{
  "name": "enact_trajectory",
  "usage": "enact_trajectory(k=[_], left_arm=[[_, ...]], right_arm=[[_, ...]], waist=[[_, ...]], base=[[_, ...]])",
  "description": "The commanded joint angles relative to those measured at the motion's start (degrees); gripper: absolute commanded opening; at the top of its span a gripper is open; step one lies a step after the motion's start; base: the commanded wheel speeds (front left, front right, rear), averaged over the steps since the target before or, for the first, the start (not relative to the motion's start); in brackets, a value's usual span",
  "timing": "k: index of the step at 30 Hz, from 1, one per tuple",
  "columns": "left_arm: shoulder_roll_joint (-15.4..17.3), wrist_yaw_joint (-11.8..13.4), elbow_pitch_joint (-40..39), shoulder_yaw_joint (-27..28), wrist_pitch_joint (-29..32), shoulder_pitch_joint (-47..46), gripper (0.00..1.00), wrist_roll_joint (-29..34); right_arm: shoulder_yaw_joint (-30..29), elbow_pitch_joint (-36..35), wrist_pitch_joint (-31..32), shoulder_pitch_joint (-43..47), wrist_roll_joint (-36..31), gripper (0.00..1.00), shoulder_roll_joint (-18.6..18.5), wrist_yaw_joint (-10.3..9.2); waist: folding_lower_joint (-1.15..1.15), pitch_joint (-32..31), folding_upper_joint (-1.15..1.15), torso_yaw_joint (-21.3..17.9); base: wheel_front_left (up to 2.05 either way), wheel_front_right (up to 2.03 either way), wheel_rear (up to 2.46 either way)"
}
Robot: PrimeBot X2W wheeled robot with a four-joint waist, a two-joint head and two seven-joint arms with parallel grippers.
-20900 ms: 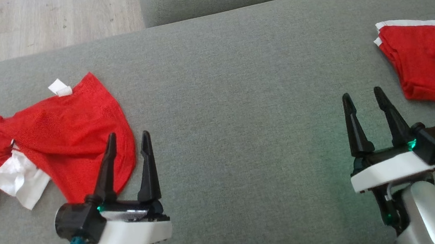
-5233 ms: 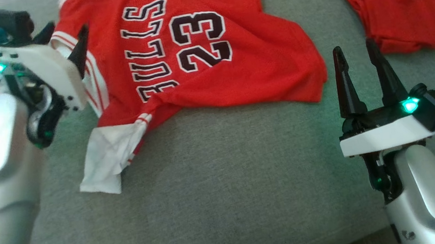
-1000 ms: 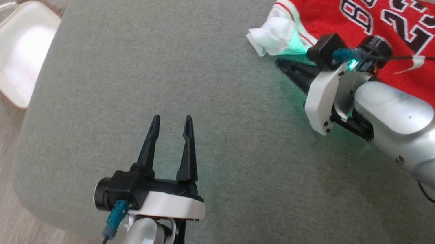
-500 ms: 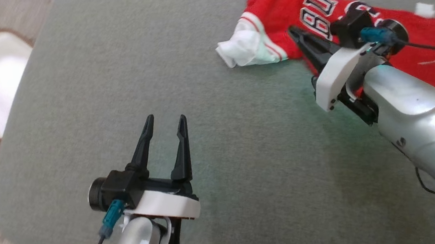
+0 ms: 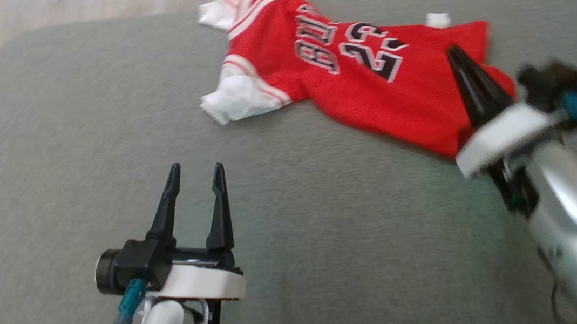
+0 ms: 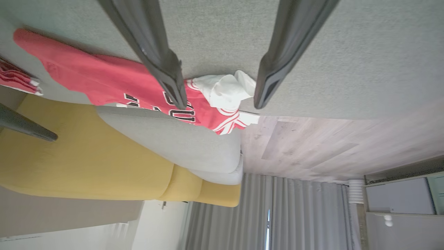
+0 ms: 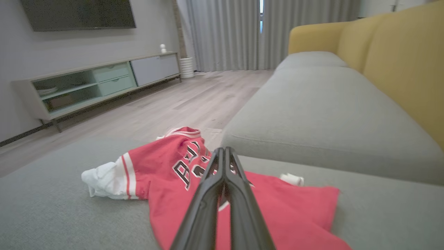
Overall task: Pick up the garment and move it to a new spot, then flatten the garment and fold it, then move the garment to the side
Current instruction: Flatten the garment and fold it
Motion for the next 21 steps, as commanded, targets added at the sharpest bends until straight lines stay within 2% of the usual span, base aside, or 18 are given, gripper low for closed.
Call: enact_trajectory(k=[1, 5, 9, 10, 11, 17, 21], left_arm=[[0.3, -0.3, -2.1, 2.4, -0.5, -0.7, 1.0, 0.6], [0.3, -0.6, -2.5, 4.0, -0.5, 0.4, 1.0, 1.2], [0.3, -1.1, -2.5, 5.1, -0.5, 1.2, 1.0, 1.9], [0.3, -1.2, -2.5, 5.3, -0.5, 1.3, 1.0, 2.0], [0.3, -1.3, -2.4, 5.6, -0.5, 1.3, 1.0, 2.0], [0.3, -1.8, -1.9, 7.0, -0.5, 0.1, 1.0, 2.7], [1.5, -2.0, 2.1, 7.3, -0.5, -3.6, 1.0, 3.9]], right_arm=[[-2.6, -4.0, -0.6, 3.2, -2.2, 0.0, 2.1, -0.04], [-10.3, -12.5, -0.6, 12.6, -9.5, 0.0, 6.7, -0.04], [-15.6, -17.7, -0.6, 19.9, -13.3, 0.01, 10.0, -0.04], [-16.4, -18.9, -0.6, 21.1, -13.8, 0.92, 10.5, -0.04], [-17.0, -19.7, -0.6, 22.0, -14.2, 1.0, 10.8, -0.04], [-18.0, -23.7, -0.6, 22.8, -16.2, 1.0, 11.5, -0.04], [-18.0, -25.6, -0.4, 22.2, -15.9, 1.0, 11.5, -0.04]], waist=[[0.01, -1.0, 0.0, -2.6], [0.01, -1.1, 0.0, -5.0], [0.01, -1.1, 0.0, -6.7], [0.01, -1.0, 0.0, -6.9], [0.01, -1.0, 0.0, -7.2], [0.01, 0.4, 0.0, -8.9], [0.01, 2.4, 0.0, -10.2]], base=[[0.0, 0.0, 0.0], [0.0, 0.0, 0.0], [0.0, 0.0, 0.0], [0.0, 0.0, 0.0], [0.0, 0.0, 0.0], [0.0, 0.0, 0.0], [0.0, 0.0, 0.0]])
